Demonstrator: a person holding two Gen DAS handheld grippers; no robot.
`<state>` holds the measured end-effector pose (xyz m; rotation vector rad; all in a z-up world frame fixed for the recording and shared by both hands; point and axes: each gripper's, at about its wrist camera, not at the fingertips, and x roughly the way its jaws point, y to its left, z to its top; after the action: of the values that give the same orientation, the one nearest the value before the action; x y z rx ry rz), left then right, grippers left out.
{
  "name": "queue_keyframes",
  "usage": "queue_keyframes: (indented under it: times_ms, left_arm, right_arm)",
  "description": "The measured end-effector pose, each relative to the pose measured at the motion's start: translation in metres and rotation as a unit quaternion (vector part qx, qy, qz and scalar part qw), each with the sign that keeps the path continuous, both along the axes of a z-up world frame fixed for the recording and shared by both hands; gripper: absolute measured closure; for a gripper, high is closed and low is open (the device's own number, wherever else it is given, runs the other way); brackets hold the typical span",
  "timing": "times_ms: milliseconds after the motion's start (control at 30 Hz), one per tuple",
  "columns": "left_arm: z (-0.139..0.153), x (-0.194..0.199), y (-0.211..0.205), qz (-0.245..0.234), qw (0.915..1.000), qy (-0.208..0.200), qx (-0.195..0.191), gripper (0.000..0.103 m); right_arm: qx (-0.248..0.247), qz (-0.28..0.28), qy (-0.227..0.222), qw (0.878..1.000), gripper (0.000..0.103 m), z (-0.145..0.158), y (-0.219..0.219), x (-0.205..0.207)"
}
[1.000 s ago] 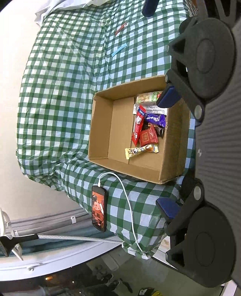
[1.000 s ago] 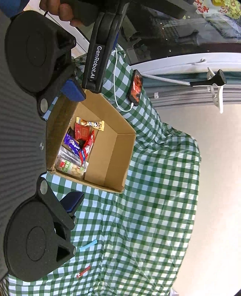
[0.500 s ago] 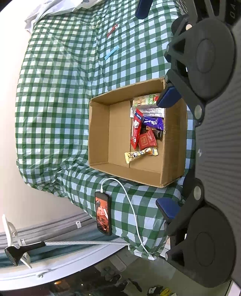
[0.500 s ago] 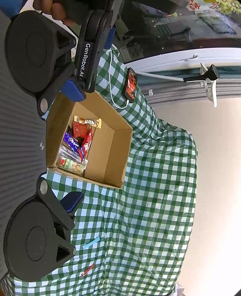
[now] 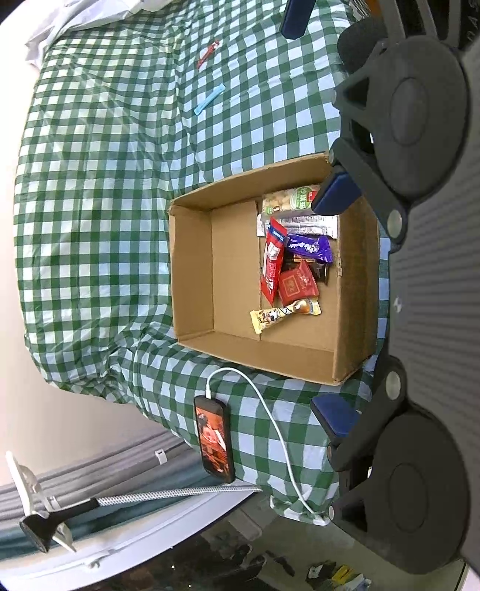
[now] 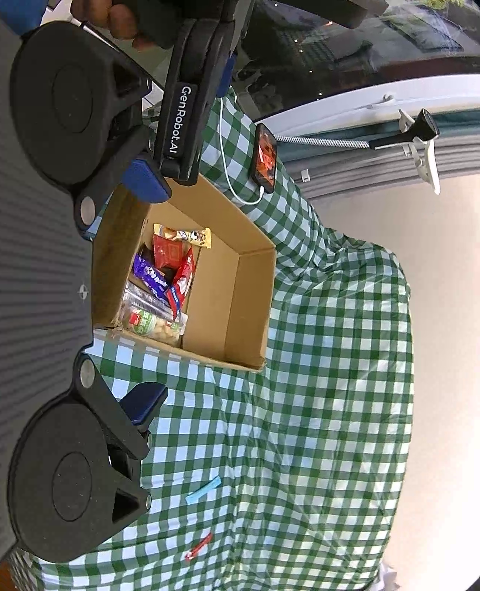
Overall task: Organize snacks
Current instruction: 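Move both tools from the box toward the blue and red sticks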
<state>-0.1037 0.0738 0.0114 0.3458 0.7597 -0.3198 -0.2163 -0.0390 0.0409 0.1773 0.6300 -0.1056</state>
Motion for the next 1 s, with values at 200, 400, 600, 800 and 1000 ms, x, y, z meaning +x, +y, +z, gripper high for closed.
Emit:
queue_keyframes:
  times_ms: [200, 400, 600, 800, 1000]
  left_arm:
    - [-0.006, 0.012, -0.030, -0.011, 0.9996, 0.015, 0.020, 0.000]
    - [-0.014, 0.022, -0.074, -0.036, 0.9981, 0.038, 0.034, 0.000]
    - [-0.023, 0.037, -0.135, -0.069, 0.9944, 0.073, 0.033, 0.000]
    - [-0.045, 0.062, -0.215, -0.092, 0.9895, 0.106, 0.033, 0.000]
    - [-0.072, 0.099, -0.311, -0.111, 0.9857, 0.125, 0.020, 0.000]
  right_arm:
    - [0.033, -0.025, 0.004, 0.999, 0.001, -0.011, -0.030, 0.004]
    - [0.065, -0.070, 0.015, 0.995, 0.001, -0.028, -0.074, 0.002]
    - [0.060, -0.131, 0.017, 0.989, 0.001, -0.041, -0.130, -0.005]
    - [0.035, -0.210, 0.024, 0.977, 0.001, -0.061, -0.207, -0.012]
    - [0.011, -0.280, 0.028, 0.959, 0.001, -0.089, -0.298, -0.008]
